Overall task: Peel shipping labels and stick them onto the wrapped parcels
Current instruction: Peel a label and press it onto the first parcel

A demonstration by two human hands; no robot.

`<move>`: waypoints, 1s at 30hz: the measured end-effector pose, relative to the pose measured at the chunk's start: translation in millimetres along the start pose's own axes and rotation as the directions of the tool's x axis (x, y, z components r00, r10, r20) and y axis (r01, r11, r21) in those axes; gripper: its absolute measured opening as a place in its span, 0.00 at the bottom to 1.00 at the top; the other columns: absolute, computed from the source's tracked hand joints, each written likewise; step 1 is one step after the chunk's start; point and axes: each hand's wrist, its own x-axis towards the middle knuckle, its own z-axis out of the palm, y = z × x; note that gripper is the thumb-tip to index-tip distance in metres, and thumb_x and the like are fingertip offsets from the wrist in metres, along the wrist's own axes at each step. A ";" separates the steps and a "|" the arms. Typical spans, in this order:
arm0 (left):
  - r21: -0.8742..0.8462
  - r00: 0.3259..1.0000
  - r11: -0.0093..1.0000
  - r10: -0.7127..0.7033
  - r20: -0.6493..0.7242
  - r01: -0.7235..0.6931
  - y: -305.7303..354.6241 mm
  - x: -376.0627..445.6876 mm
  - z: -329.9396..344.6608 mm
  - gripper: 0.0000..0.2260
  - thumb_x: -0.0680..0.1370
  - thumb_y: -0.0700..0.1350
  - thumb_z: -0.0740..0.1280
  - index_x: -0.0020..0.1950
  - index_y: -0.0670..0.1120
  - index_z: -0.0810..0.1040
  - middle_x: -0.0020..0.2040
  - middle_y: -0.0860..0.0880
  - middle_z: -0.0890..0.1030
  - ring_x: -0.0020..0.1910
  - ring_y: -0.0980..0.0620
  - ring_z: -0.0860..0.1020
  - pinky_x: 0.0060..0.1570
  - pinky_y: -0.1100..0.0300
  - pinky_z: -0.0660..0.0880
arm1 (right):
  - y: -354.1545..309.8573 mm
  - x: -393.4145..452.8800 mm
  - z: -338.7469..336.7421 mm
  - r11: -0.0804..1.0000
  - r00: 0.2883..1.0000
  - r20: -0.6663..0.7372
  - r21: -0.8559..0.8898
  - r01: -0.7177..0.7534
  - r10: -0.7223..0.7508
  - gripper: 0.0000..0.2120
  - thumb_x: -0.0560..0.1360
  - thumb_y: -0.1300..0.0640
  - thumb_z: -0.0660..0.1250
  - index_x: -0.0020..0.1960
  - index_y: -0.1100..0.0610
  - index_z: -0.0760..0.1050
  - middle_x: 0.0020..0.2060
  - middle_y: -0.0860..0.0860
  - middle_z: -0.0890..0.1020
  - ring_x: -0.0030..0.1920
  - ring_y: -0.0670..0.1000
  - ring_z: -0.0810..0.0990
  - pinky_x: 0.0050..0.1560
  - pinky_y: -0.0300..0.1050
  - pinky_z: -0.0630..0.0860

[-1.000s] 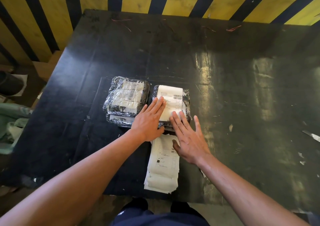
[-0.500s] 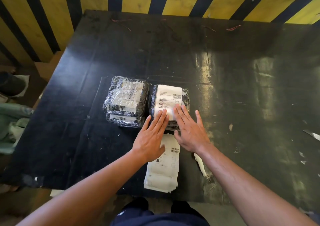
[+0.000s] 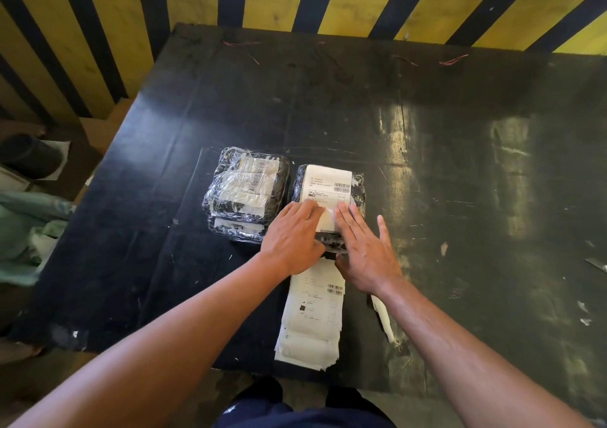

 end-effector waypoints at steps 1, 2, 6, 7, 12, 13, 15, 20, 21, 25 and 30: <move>-0.012 1.000 1.000 -0.009 0.004 0.009 -5.3 -1.7 -2.8 0.28 0.77 0.50 0.67 0.76 0.47 0.68 0.71 0.50 0.71 0.68 0.49 0.72 0.73 0.56 0.65 | -0.5 -0.6 -0.5 1.000 1.000 0.001 0.005 0.000 0.000 0.45 0.82 0.47 0.65 0.85 0.51 0.37 0.84 0.46 0.37 0.83 0.48 0.33 0.81 0.65 0.36; -0.020 1.000 1.000 -0.015 0.009 0.016 -11.2 -3.0 -5.2 0.27 0.77 0.49 0.67 0.76 0.47 0.68 0.71 0.50 0.71 0.67 0.50 0.72 0.71 0.56 0.67 | -1.5 -0.8 -0.3 1.000 1.000 0.004 0.012 -0.002 0.002 0.45 0.81 0.48 0.65 0.85 0.51 0.37 0.84 0.46 0.37 0.83 0.48 0.33 0.81 0.65 0.36; 0.019 1.000 0.999 -0.028 -0.004 0.028 -22.6 -0.3 -10.4 0.25 0.78 0.51 0.66 0.73 0.45 0.72 0.68 0.49 0.74 0.66 0.48 0.73 0.71 0.55 0.68 | -4.1 -2.4 0.4 0.999 1.000 -0.002 0.039 -0.021 0.021 0.46 0.81 0.49 0.66 0.86 0.51 0.38 0.84 0.46 0.37 0.83 0.48 0.33 0.82 0.66 0.38; 0.039 1.000 0.999 -0.018 -0.010 0.019 -21.2 2.2 -9.8 0.25 0.77 0.51 0.66 0.73 0.45 0.72 0.68 0.48 0.74 0.67 0.47 0.73 0.73 0.54 0.66 | -4.4 -2.7 0.5 0.999 1.000 -0.002 0.042 -0.025 0.025 0.46 0.81 0.49 0.66 0.86 0.51 0.38 0.84 0.46 0.37 0.83 0.48 0.33 0.82 0.66 0.39; 0.023 0.997 0.997 0.074 0.034 -0.075 -3.1 19.1 -3.3 0.32 0.77 0.47 0.66 0.80 0.44 0.65 0.79 0.47 0.67 0.80 0.47 0.63 0.82 0.47 0.56 | -4.8 -2.7 -0.6 0.999 1.000 -0.001 0.044 -0.014 0.015 0.49 0.80 0.49 0.67 0.85 0.52 0.34 0.84 0.47 0.36 0.83 0.49 0.32 0.82 0.66 0.38; 0.016 0.997 0.997 0.069 0.040 -0.070 -1.5 22.5 -3.8 0.32 0.77 0.47 0.65 0.81 0.44 0.64 0.79 0.47 0.67 0.80 0.48 0.63 0.82 0.48 0.55 | -4.0 -2.8 0.1 0.999 1.000 -0.005 0.039 -0.013 0.013 0.49 0.80 0.49 0.68 0.85 0.52 0.34 0.84 0.47 0.36 0.83 0.49 0.31 0.82 0.66 0.38; 0.018 0.998 0.999 0.033 0.045 -0.034 -3.7 26.5 -8.6 0.32 0.78 0.47 0.66 0.81 0.44 0.63 0.80 0.47 0.66 0.79 0.48 0.64 0.82 0.50 0.55 | -2.5 -1.7 2.6 0.999 1.000 -0.011 0.036 -0.015 0.015 0.49 0.80 0.49 0.68 0.85 0.52 0.35 0.84 0.46 0.37 0.83 0.48 0.32 0.82 0.65 0.38; 0.045 0.997 0.997 -0.061 0.037 0.059 -25.1 36.8 -22.8 0.25 0.79 0.47 0.65 0.76 0.43 0.68 0.74 0.47 0.70 0.68 0.47 0.72 0.71 0.53 0.67 | -4.8 -1.9 2.1 0.998 1.000 -0.004 0.049 -0.027 0.027 0.48 0.80 0.51 0.67 0.85 0.51 0.36 0.84 0.45 0.36 0.83 0.48 0.31 0.82 0.64 0.35; 0.046 0.997 0.997 -0.065 0.037 0.063 -24.5 40.6 -23.5 0.23 0.80 0.48 0.64 0.74 0.44 0.70 0.72 0.47 0.72 0.66 0.47 0.72 0.70 0.54 0.68 | -5.4 -2.5 1.5 0.998 1.000 -0.001 0.057 -0.031 0.031 0.47 0.80 0.51 0.66 0.85 0.51 0.35 0.84 0.45 0.35 0.82 0.47 0.31 0.82 0.63 0.35; 0.018 0.998 0.999 0.035 0.049 -0.036 -6.2 49.4 -18.7 0.23 0.82 0.51 0.60 0.76 0.45 0.70 0.74 0.47 0.72 0.71 0.47 0.72 0.72 0.52 0.69 | -7.2 -4.4 1.2 0.996 0.999 -0.004 0.078 -0.041 0.041 0.47 0.80 0.52 0.65 0.84 0.50 0.33 0.83 0.45 0.34 0.82 0.47 0.30 0.82 0.64 0.36; 0.072 0.999 0.997 -0.007 0.039 0.004 -15.6 51.0 -16.0 0.25 0.84 0.53 0.57 0.79 0.45 0.67 0.76 0.48 0.70 0.72 0.47 0.71 0.73 0.52 0.67 | -3.3 -1.9 3.1 0.997 1.000 -0.015 0.073 -0.026 0.027 0.47 0.79 0.52 0.66 0.85 0.50 0.36 0.84 0.45 0.37 0.83 0.46 0.32 0.82 0.64 0.36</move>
